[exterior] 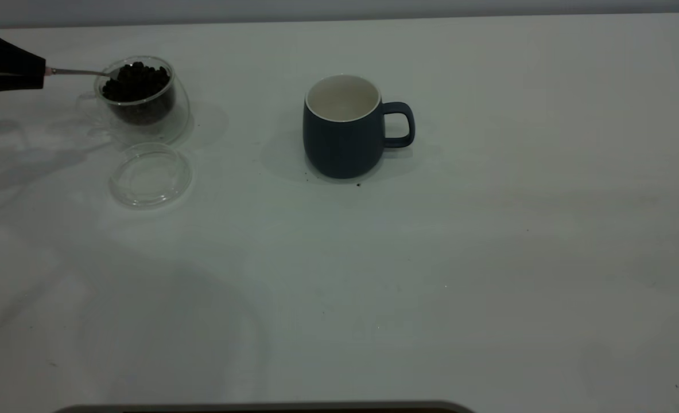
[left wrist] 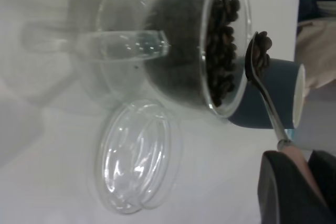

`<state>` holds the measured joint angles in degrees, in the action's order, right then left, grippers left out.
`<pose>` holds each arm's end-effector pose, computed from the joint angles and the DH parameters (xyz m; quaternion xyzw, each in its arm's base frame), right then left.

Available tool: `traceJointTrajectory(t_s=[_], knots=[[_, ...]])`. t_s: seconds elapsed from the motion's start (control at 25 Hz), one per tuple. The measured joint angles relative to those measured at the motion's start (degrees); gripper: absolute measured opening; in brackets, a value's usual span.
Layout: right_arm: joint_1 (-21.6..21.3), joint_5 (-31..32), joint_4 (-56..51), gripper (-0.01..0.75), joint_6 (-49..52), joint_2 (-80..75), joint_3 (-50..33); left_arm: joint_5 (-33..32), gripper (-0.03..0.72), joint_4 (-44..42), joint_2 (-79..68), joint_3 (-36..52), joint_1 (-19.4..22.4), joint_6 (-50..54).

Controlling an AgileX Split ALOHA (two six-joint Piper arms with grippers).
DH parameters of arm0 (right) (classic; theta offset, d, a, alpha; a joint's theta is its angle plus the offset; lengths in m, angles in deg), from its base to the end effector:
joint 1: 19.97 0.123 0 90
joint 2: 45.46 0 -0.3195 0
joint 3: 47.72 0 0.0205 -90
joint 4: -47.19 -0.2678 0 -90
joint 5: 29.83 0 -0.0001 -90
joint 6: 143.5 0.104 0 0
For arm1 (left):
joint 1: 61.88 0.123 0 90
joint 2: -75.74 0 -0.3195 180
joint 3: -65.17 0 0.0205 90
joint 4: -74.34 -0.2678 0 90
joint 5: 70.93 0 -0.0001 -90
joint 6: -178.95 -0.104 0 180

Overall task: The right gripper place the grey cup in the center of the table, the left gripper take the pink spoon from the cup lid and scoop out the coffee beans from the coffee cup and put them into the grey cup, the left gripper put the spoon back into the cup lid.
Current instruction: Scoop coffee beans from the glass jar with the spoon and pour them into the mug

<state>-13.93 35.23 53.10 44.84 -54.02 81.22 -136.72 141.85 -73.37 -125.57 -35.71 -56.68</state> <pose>-0.0090 -0.0107 0.2649 0.0202 0.8843 0.0069 0.4664 0.4592 0.1280 0.0446 -0.1113 0.8699 -0.4524 0.1617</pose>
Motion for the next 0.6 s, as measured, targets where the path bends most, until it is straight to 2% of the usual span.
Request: traceJointTrajectory(t_s=[0.6], knots=[[0.0,0.0,0.0,0.420,0.0,0.0,0.0,-0.2,0.107,2.0,0.0,0.0,0.0,0.2]])
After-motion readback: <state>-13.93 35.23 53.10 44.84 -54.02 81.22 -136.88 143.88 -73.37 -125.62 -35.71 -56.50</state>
